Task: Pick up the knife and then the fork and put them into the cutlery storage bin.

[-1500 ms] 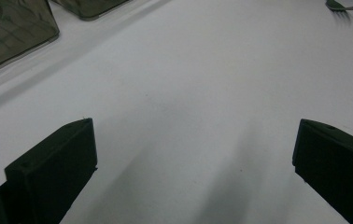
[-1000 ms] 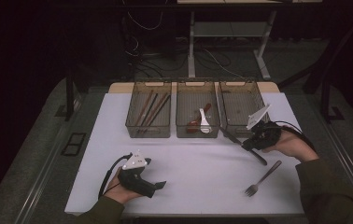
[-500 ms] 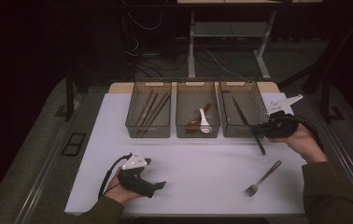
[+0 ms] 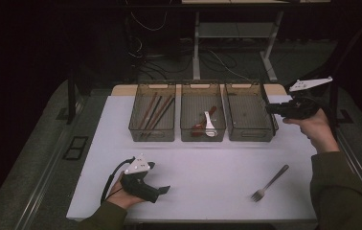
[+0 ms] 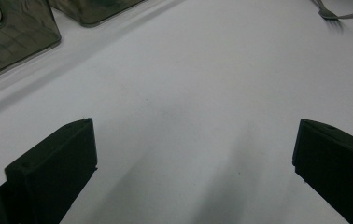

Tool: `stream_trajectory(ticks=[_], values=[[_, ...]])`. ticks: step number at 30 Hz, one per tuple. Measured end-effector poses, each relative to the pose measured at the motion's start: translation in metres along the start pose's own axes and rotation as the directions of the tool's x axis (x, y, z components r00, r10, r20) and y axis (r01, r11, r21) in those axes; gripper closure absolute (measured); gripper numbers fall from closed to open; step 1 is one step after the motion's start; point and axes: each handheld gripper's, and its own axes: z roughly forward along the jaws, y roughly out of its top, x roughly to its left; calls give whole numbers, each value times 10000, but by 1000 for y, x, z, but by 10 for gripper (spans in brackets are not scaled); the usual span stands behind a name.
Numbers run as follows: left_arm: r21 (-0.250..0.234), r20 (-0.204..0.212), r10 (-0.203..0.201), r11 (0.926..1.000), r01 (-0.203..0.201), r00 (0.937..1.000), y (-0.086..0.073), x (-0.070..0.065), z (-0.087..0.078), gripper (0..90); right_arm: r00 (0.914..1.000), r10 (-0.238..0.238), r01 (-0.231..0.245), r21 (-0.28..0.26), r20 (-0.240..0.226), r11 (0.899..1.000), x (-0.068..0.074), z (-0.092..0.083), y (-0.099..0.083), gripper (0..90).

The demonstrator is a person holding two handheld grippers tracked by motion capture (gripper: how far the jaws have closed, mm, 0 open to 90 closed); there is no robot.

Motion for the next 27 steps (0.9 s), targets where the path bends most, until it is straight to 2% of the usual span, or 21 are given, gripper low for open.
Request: stream_trajectory(ticks=[7, 14, 22, 27], values=[[16, 15, 29, 10000, -29, 10000, 0, 0, 0, 0, 9981, 303, -298, -114, 532, 9995, -11, 7, 13, 802], [30, 26, 34, 10000, -34, 10000, 0, 0, 0, 0, 9938, 480, -511, 293, 1004, 9983, -19, 25, 16, 802], [10, 43, 54, 10000, -55, 10000, 0, 0, 0, 0, 9904, 536, -693, 1218, 1276, 9901, -24, 49, 10, 802], [12, 52, 64, 10000, -64, 10000, 0, 0, 0, 0, 9898, 510, -770, 1973, 1334, 9773, -26, 62, 6, 801]])
